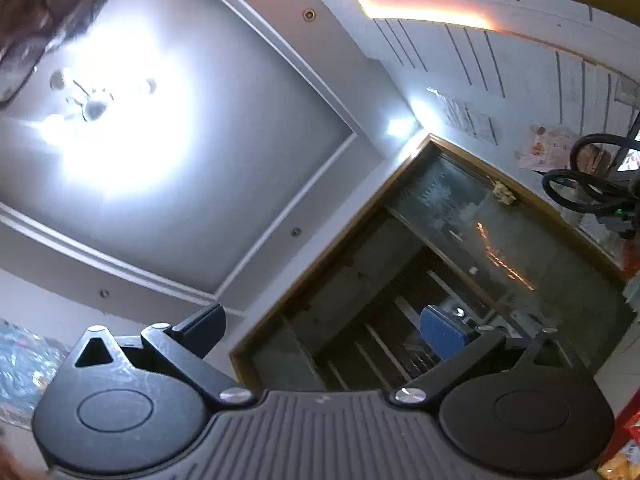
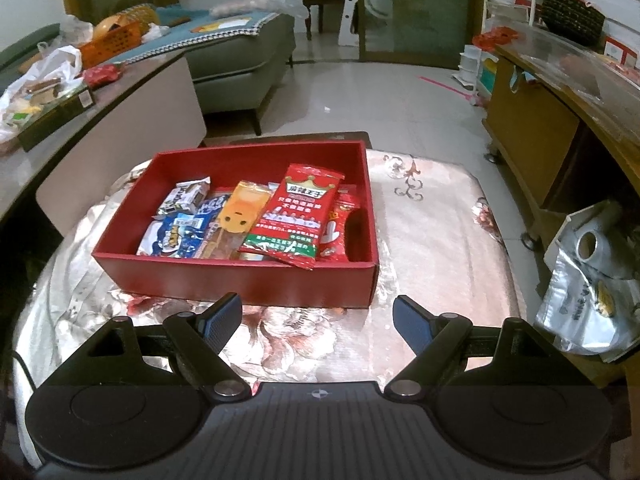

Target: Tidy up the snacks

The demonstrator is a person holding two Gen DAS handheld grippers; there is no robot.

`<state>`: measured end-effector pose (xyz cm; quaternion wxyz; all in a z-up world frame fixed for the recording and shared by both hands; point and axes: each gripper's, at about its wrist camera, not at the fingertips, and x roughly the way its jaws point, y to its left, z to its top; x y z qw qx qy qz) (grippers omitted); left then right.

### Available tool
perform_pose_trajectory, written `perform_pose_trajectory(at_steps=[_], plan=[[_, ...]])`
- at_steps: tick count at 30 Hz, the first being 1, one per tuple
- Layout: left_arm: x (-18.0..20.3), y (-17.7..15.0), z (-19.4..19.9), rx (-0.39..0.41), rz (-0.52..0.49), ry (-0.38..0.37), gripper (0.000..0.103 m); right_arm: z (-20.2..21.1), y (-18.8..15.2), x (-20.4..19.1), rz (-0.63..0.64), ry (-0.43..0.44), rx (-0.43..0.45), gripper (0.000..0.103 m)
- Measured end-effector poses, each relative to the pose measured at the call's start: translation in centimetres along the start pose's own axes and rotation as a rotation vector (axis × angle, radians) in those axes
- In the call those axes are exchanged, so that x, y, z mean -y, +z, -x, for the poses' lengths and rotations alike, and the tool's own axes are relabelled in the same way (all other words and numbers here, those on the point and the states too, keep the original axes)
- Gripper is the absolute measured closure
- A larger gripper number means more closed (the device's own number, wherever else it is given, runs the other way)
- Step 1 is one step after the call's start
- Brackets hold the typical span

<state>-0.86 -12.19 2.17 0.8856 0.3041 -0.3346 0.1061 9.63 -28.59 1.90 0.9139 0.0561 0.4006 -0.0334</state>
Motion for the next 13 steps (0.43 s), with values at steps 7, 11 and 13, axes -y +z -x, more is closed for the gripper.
perform_pose_trajectory(at_steps=[7, 11, 13], plan=[[0.0, -0.2, -3.7, -0.397, 0.139, -0.303, 0.003, -0.3, -0.2, -0.5, 0.017, 0.001, -0.021, 0.015], [0.7, -4.1, -8.8, -0.93, 0.331, -0.597, 0.003, -0.4, -0.4, -0.2, 0.011, -0.012, -0.033, 0.015], [1.1, -6.4, -10.1, -1.126, 0.418, -0.672, 0.003, -0.5, -0.6, -0.2, 0.011, -0.015, -0.036, 0.015]])
